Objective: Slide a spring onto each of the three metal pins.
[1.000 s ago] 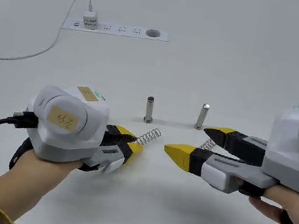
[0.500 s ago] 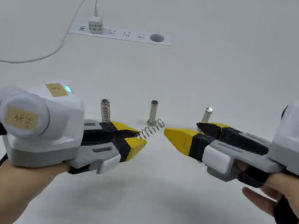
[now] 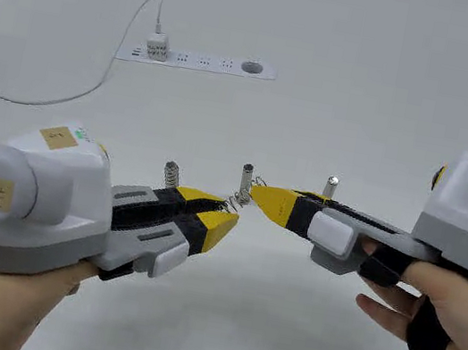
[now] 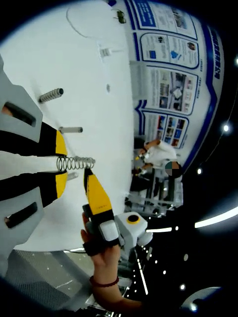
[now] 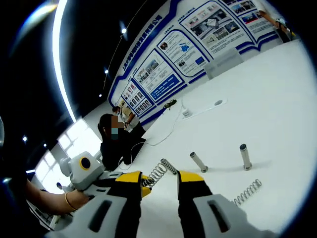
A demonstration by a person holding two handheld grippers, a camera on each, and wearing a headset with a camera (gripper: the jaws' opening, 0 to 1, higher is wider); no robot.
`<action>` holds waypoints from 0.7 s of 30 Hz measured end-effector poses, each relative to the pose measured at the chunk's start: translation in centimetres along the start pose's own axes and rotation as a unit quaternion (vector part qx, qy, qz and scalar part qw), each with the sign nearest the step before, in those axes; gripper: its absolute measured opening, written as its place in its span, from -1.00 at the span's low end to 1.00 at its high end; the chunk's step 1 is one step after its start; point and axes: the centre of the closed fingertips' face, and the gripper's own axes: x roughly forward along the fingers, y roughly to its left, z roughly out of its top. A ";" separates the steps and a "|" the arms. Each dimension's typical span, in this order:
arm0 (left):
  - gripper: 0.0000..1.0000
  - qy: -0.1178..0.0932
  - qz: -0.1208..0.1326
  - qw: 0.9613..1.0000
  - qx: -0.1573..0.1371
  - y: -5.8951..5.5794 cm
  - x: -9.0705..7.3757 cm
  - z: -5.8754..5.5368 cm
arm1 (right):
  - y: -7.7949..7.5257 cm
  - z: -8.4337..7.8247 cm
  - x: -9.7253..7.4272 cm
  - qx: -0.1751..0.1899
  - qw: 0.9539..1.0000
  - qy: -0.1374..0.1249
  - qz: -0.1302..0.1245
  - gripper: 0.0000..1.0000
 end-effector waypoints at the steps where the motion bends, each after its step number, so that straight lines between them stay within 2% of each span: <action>1: -0.80 -0.003 0.000 1.000 0.000 0.0 -0.1 0.1 | 0.1 0.0 0.1 0.009 1.000 -0.001 0.002 -0.44; 4: -0.80 -0.014 -0.001 1.000 -0.005 -0.2 -0.3 0.5 | 0.4 -0.1 0.3 0.029 1.000 -0.004 0.012 -0.49; 9: -0.80 -0.020 -0.006 1.000 -0.005 -0.6 -0.6 0.7 | 0.9 0.0 0.4 0.064 0.997 -0.018 0.026 -0.56; 21: -0.80 -0.026 -0.010 1.000 -0.010 -1.1 -1.0 0.7 | 1.6 -0.3 0.6 0.105 0.993 -0.016 0.051 -0.69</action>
